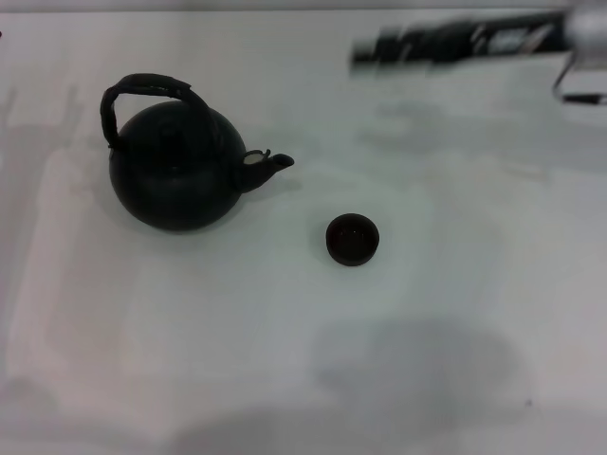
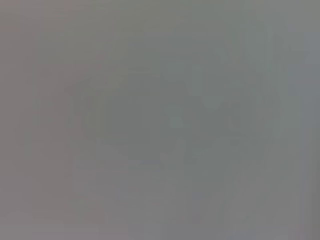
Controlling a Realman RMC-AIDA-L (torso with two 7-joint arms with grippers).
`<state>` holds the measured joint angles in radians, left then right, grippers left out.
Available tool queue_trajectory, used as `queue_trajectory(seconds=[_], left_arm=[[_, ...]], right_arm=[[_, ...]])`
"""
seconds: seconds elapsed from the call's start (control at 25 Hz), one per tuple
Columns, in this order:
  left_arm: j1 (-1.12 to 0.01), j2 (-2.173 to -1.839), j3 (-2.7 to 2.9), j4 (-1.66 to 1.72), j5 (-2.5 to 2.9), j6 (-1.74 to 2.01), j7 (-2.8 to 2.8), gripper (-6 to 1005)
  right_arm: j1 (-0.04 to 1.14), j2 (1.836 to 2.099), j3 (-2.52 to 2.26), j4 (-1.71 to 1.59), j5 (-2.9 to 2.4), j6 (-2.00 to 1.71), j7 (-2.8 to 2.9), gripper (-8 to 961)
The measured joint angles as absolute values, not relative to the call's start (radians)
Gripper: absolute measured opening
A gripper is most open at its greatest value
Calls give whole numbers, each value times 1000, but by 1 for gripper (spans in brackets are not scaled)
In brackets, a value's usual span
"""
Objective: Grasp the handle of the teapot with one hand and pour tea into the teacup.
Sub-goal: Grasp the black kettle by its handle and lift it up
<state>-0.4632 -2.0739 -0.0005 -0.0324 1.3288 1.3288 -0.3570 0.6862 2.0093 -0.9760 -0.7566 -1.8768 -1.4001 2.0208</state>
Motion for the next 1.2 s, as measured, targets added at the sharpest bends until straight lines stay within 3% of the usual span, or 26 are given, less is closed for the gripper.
queue_trajectory(seconds=[0.12,0.32,0.6,1.2], left_arm=[[-461,-2074,4,-32,1329,1329,-358,844],[-458,-2073,13,-32,1330,1329,-359,844],[-425,-2072,84,-14,1330,1342,-387,843],[-168,-2073,340,72,1329,1560,-560,843]], right_arm=[[628,2002,-744,-592,-1620,-1402,1885,839],[555,2014,-573,-338,-1253,-1323,1470,830],[607,2027,-564,-83,-861,-1143,485,830],[660,2014,-557,-121,-599,-930,270,831]])
